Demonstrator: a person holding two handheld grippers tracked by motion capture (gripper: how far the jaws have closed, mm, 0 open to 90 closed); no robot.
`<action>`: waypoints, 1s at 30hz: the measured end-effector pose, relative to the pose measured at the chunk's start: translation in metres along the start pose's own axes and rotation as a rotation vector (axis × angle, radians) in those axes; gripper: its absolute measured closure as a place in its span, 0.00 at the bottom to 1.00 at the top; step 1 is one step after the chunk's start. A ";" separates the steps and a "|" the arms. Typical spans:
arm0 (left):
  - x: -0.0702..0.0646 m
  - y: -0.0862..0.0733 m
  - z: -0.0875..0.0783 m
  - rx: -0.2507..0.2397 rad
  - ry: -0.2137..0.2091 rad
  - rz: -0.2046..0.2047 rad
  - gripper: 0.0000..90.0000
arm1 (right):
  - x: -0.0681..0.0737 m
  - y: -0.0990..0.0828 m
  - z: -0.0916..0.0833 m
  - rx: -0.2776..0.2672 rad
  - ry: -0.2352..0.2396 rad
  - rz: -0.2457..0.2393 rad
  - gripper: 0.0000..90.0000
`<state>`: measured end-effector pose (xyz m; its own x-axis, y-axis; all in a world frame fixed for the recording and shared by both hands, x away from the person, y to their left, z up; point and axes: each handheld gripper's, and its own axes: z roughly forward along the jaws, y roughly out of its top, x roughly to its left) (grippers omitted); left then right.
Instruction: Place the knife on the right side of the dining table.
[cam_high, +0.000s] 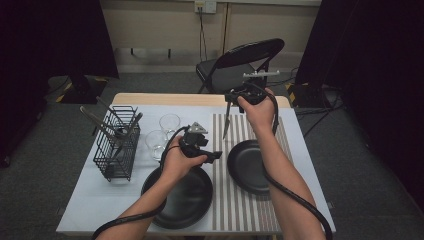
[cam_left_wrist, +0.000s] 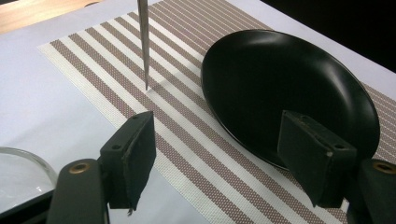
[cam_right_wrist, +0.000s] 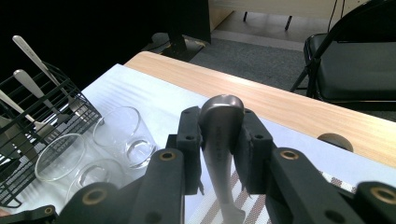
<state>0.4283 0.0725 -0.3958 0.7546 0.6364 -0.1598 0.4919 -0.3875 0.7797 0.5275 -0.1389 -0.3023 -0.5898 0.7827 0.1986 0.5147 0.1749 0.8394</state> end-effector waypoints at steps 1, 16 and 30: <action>0.000 0.000 0.001 -0.002 0.006 -0.003 0.31 | -0.001 0.000 0.000 0.001 -0.001 0.004 0.82; 0.001 0.002 0.014 0.017 0.007 -0.006 0.31 | -0.004 -0.003 0.000 0.003 -0.001 0.003 0.82; 0.002 0.010 0.028 0.027 0.032 -0.003 0.33 | -0.005 -0.004 -0.003 0.006 -0.005 0.009 0.82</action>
<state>0.4470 0.0518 -0.4051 0.7386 0.6589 -0.1424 0.5063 -0.4027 0.7625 0.5267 -0.1452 -0.3053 -0.5819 0.7874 0.2036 0.5238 0.1714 0.8344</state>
